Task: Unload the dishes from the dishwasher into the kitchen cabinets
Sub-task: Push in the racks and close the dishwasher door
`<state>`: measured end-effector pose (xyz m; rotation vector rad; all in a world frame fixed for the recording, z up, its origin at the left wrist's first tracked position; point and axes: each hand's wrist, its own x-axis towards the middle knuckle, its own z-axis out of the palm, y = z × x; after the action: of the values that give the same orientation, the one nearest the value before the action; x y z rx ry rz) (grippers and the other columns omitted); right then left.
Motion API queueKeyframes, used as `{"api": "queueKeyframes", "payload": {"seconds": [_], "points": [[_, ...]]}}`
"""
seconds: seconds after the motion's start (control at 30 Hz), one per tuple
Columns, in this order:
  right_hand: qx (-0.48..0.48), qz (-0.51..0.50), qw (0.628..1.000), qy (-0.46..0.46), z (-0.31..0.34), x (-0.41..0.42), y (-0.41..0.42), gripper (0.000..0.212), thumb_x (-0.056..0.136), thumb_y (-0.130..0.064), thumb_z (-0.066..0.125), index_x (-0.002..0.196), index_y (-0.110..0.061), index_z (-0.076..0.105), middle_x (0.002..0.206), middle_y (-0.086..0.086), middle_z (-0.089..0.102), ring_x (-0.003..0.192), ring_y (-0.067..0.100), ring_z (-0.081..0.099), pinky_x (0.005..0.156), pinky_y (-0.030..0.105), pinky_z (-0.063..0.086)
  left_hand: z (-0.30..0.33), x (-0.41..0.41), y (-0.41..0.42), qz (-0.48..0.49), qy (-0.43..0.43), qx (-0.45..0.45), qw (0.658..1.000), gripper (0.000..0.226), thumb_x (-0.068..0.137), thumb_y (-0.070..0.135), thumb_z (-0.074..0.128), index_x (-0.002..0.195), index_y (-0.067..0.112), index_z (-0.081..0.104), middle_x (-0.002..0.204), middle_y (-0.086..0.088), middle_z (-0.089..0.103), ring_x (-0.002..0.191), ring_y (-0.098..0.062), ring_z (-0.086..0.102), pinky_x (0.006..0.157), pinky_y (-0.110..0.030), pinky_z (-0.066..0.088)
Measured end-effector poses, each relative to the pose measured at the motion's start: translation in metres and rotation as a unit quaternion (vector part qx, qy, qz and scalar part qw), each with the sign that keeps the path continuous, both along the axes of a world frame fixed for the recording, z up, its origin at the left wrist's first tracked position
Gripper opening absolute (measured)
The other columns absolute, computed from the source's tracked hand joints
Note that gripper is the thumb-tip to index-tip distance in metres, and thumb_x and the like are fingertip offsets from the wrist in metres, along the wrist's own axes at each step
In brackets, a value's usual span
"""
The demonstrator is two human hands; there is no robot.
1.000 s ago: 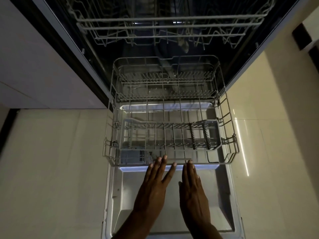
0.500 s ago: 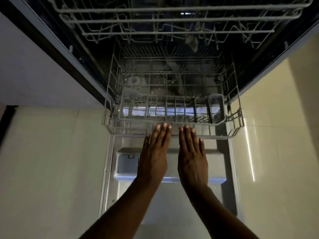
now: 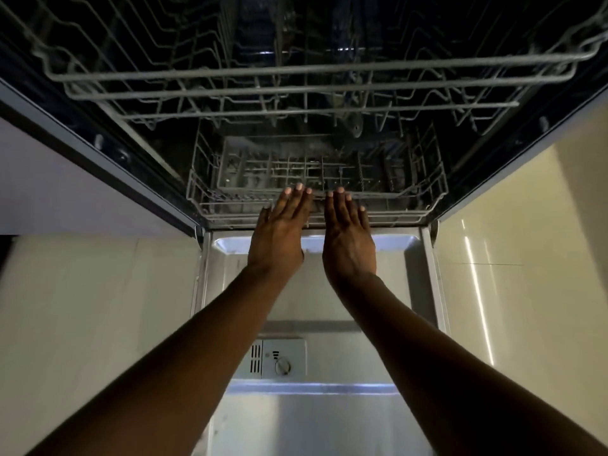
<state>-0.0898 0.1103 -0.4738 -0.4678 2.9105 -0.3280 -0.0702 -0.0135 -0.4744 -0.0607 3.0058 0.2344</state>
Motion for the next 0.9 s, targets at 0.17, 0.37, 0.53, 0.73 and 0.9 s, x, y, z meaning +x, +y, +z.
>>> {"api": "queueKeyframes", "payload": {"seconds": [0.17, 0.37, 0.53, 0.73, 0.9], "points": [[0.009, -0.001, 1.0, 0.0, -0.001, -0.017, -0.006, 0.066, 0.097, -0.007, 0.029, 0.152, -0.009, -0.008, 0.16, 0.011, -0.01, 0.148, 0.024, -0.006, 0.121, 0.039, 0.0, -0.001, -0.017, 0.005, 0.023, -0.017, 0.013, 1.0, 0.097, 0.082, 0.001, 0.056, 0.152, 0.024, -0.006, 0.16, 0.004, -0.012, 0.147, -0.015, -0.009, 0.116, -0.039, 0.025], [-0.033, 0.012, 0.998, 0.049, -0.014, -0.007, 0.007, 0.066, 0.097, -0.007, 0.037, 0.153, -0.011, 0.002, 0.161, 0.009, -0.002, 0.148, 0.024, -0.003, 0.121, 0.038, -0.002, 0.005, -0.011, -0.005, 0.006, -0.026, 0.034, 0.999, 0.096, 0.085, 0.001, 0.056, 0.152, 0.028, -0.008, 0.159, 0.008, -0.018, 0.146, -0.013, -0.016, 0.12, -0.043, 0.008], [-0.042, -0.007, 0.997, 0.069, -0.03, 0.069, 0.033, 0.056, 0.089, -0.005, 0.056, 0.142, -0.001, 0.039, 0.144, 0.019, 0.044, 0.143, 0.035, 0.024, 0.116, 0.044, 0.021, -0.026, 0.075, 0.006, 0.013, 0.088, 0.016, 0.996, 0.068, 0.086, 0.006, 0.057, 0.148, 0.005, 0.028, 0.155, -0.016, 0.027, 0.144, -0.03, 0.024, 0.112, -0.044, 0.033], [0.002, 0.019, 1.0, -0.023, -0.054, 0.208, 0.077, 0.055, 0.079, -0.017, 0.07, 0.129, -0.006, 0.051, 0.132, 0.017, 0.05, 0.136, 0.041, 0.034, 0.099, 0.052, 0.044, -0.06, 0.224, 0.022, -0.04, -0.038, 0.005, 0.998, 0.062, 0.043, 0.007, 0.092, 0.103, 0.008, 0.073, 0.098, -0.007, 0.074, 0.09, -0.024, 0.071, 0.081, -0.034, 0.058], [0.03, 0.04, 0.999, -0.015, -0.057, 0.305, 0.103, 0.051, 0.083, -0.027, 0.059, 0.131, -0.01, 0.05, 0.137, 0.016, 0.047, 0.134, 0.038, 0.034, 0.097, 0.05, 0.044, -0.057, 0.303, 0.039, -0.033, -0.085, -0.019, 0.996, 0.057, 0.068, 0.012, 0.08, 0.121, 0.005, 0.06, 0.113, -0.011, 0.065, 0.101, -0.026, 0.064, 0.086, -0.035, 0.055]]}}
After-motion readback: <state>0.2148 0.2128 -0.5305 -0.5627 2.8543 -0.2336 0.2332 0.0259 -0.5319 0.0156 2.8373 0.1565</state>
